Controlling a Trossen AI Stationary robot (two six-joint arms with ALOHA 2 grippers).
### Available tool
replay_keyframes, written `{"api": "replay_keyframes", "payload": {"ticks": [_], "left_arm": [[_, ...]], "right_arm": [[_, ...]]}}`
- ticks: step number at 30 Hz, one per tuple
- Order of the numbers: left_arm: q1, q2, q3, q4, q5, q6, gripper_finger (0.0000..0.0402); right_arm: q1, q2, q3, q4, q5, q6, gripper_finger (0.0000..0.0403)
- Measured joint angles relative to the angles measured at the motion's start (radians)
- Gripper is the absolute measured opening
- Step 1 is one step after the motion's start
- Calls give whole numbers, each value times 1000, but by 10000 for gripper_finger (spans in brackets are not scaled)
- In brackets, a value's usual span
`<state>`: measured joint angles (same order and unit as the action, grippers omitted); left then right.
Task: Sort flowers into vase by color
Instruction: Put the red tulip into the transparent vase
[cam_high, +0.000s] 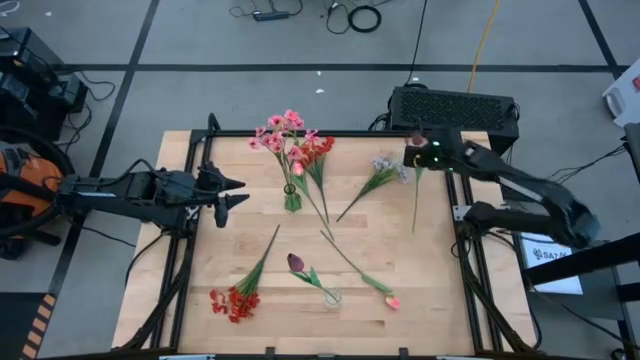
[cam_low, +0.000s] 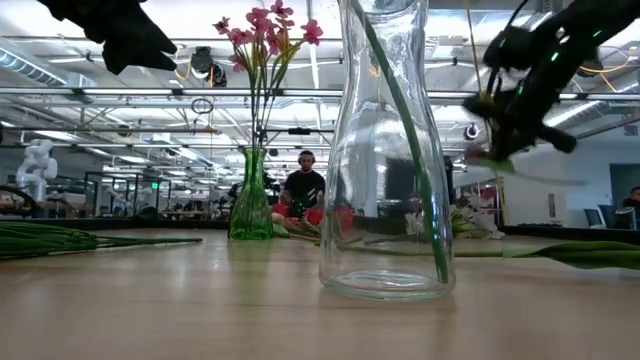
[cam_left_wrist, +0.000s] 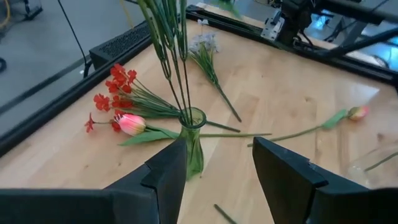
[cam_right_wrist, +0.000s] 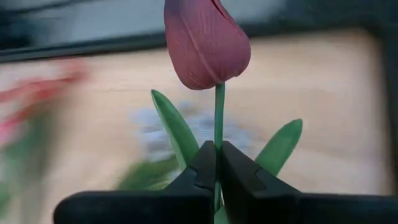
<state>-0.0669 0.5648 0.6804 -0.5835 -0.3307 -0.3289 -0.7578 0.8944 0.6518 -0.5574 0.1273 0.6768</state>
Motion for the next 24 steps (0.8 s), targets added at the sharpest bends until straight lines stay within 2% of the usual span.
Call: {"api": "replay_keyframes", "payload": {"ticks": [5, 9, 13, 17, 24], "left_arm": [[0, 0, 0, 0, -1, 80, 190], [0, 0, 0, 0, -2, 115, 190], [0, 0, 0, 0, -5, 134, 190], [0, 0, 0, 0, -4, 133, 190], [0, 0, 0, 0, 8, 127, 190]], "right_arm": [[49, -177, 3, 32, -206, -347, 2], [72, -234, 3, 82, -236, -347, 1], [146, -246, 3, 257, -317, -360, 1], [283, -245, 3, 418, -292, -379, 1], [628, -225, -28, 718, -86, -490, 0]]}}
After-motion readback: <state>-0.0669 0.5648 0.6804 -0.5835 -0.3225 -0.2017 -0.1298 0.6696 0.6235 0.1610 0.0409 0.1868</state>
